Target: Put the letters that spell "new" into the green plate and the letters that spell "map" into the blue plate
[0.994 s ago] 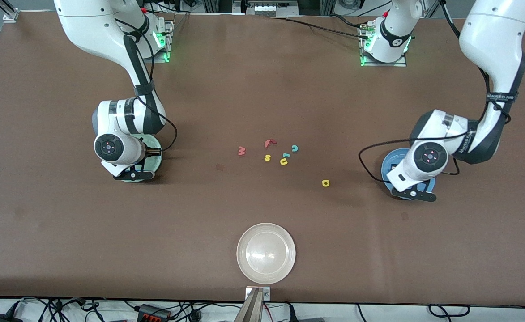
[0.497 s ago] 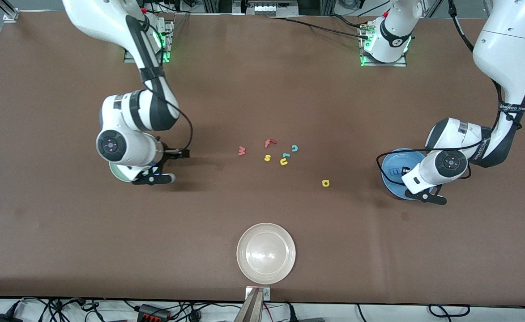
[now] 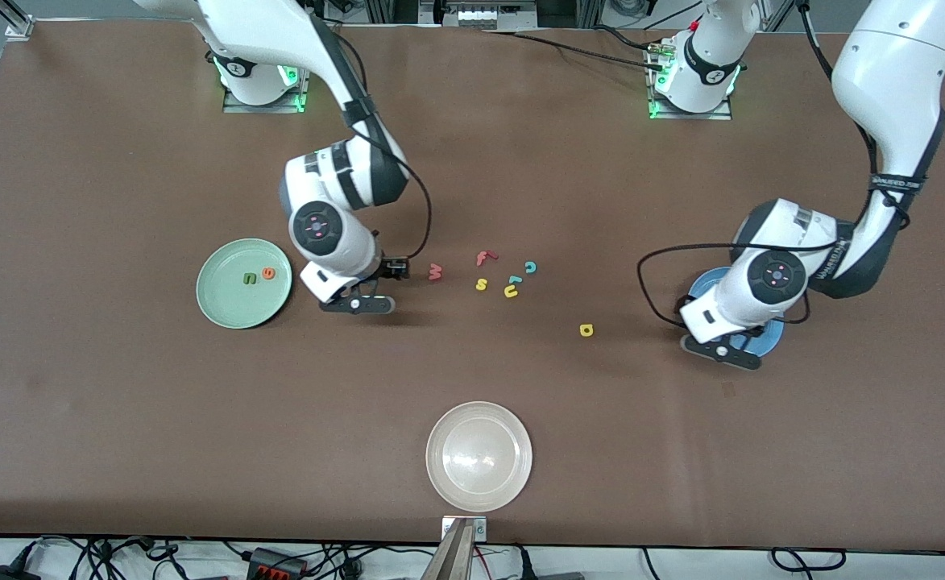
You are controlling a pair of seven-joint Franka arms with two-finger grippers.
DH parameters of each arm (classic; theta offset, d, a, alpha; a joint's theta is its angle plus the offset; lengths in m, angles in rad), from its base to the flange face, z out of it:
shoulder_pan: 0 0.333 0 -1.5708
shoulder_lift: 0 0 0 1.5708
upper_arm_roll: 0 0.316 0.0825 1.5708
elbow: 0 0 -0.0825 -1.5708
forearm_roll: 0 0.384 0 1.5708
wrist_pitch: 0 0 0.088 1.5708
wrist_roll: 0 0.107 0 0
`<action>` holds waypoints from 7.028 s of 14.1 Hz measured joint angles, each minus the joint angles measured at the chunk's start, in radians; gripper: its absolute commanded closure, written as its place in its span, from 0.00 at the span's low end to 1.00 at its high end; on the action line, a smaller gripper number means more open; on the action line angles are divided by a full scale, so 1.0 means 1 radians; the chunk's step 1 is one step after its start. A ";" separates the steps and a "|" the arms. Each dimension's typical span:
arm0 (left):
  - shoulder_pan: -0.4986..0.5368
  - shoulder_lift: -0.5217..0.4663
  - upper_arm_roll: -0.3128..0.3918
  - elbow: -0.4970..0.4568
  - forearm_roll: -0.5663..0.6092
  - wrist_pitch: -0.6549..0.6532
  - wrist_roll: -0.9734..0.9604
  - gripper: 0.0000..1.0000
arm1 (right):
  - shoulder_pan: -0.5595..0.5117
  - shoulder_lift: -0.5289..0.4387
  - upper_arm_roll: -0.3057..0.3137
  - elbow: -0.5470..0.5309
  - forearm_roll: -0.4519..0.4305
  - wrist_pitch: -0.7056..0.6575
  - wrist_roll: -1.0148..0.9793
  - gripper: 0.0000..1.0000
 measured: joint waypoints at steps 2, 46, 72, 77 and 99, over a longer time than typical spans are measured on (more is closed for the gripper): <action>-0.047 0.000 -0.034 0.018 -0.093 -0.001 -0.045 0.00 | 0.037 0.042 0.001 0.036 0.000 0.014 0.102 0.28; -0.147 0.120 0.096 0.224 0.013 -0.255 -0.195 0.93 | 0.031 0.082 -0.515 -0.127 -0.002 -0.186 -0.622 0.93; -0.110 -0.358 0.297 0.395 -0.369 -0.741 0.334 0.00 | -0.065 0.045 -0.657 0.068 0.155 -0.446 -0.689 0.00; -0.407 -0.545 0.627 0.151 -0.415 -0.456 0.213 0.00 | -0.140 0.012 -0.541 0.125 0.112 -0.437 -0.492 0.00; -0.340 -0.603 0.538 0.089 -0.415 -0.404 0.193 0.00 | -0.988 -0.520 0.321 0.301 -0.404 -0.575 -0.412 0.00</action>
